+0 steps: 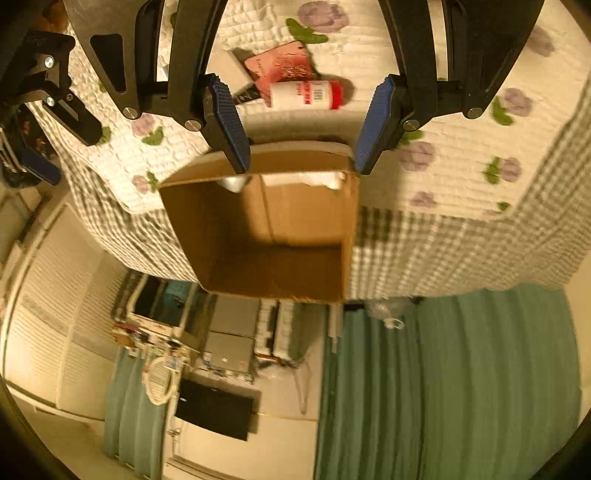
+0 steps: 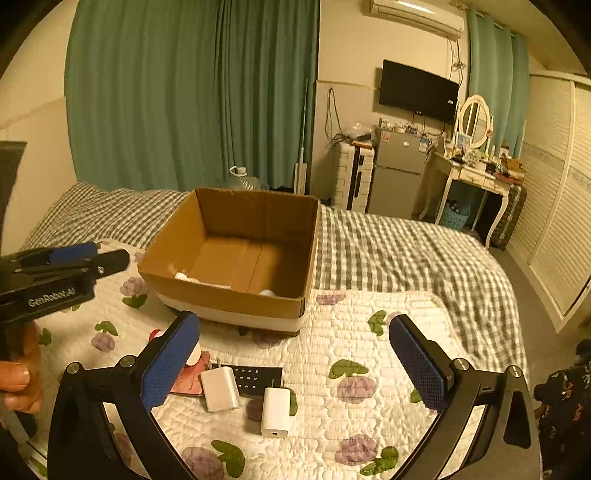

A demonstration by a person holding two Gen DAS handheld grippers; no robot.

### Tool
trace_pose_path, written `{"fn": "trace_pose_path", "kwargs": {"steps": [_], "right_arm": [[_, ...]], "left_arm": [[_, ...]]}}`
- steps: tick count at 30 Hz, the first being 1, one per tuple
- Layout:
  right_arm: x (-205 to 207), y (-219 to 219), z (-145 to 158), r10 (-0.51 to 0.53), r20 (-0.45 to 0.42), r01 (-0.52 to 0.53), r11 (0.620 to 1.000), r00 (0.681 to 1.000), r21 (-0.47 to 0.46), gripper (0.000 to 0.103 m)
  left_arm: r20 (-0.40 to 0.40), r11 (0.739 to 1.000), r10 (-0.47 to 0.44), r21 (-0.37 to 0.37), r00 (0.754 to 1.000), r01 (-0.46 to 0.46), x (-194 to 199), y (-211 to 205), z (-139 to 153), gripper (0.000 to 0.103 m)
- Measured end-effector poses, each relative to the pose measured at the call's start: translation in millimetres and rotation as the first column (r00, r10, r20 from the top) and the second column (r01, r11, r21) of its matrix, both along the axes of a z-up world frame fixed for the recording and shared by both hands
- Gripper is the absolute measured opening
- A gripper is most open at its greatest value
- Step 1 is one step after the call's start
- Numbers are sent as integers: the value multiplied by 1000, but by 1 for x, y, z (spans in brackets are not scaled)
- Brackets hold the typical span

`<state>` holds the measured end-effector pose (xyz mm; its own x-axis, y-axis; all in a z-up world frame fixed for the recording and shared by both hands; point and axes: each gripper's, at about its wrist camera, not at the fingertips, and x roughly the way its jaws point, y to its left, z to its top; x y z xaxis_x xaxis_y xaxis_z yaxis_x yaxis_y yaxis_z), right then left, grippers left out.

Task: Organize rigid objects
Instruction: 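Move both tools back toward the remaining items on the quilt, then grasp the red-capped pill bottle with the left tool while the right tool grasps a white charger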

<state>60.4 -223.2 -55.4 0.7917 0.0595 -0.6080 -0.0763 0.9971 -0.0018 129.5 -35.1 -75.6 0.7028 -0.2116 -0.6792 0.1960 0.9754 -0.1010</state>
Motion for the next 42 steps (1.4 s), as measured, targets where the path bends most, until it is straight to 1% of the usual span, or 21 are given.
{"fn": "trace_pose_path", "kwargs": {"steps": [2,12,18,20,23,25,27,31,32,34,35,36,38,39,41,42], "right_arm": [[3,-2,-7,8,-13,-8,1000,1000,15,103],[18,-1,-53,2,-110,1,1000,994,27,103],[25,0,-80,4,-168,1,1000,986,29,103],[27,0,-88,6,-189,1,999,982,39,103],[30,1,-102,18,-225,-5,998,974,60,103],[31,4,-109,23,-243,-11,999,970,52,103],[32,6,-117,28,-262,-18,999,965,39,103],[35,9,-132,39,-310,-29,999,950,36,103],[36,10,-136,40,-319,-31,999,947,33,103],[37,11,-142,41,-334,-33,999,942,29,103],[38,11,-146,41,-344,-34,999,938,27,102],[39,11,-148,41,-351,-34,999,935,25,102],[40,10,-151,47,-360,-36,999,932,39,101],[41,10,-151,50,-360,-36,998,932,45,100],[40,10,-151,55,-356,-40,998,933,49,97],[40,10,-151,57,-356,-41,998,933,53,96]], "left_arm": [[-15,1000,-17,-9,1000,17,4,0,-10,62],[-138,998,-48,26,989,52,20,-8,-66,62],[-227,995,-76,45,971,88,26,-11,-99,62],[-247,995,-82,31,966,92,26,-10,-106,62],[-234,995,-78,48,969,92,27,-12,-109,62],[-221,993,-84,68,972,101,29,-15,-110,62],[-215,991,-82,89,973,103,33,-17,-113,64],[-207,991,-71,98,976,93,41,-19,-119,72],[-213,992,-69,88,975,89,45,-18,-122,72],[-267,995,-61,54,962,79,55,-15,-132,73],[-313,997,-44,44,949,61,61,-12,-140,72],[-357,999,-31,11,934,37,67,-6,-147,72],[-357,997,-35,-82,933,5,68,8,-147,72],[-358,995,-35,-99,933,-1,67,11,-145,72],[-356,995,-27,-97,934,-8,65,13,-145,71],[-354,997,-24,-83,935,-6,63,12,-144,70]]}}
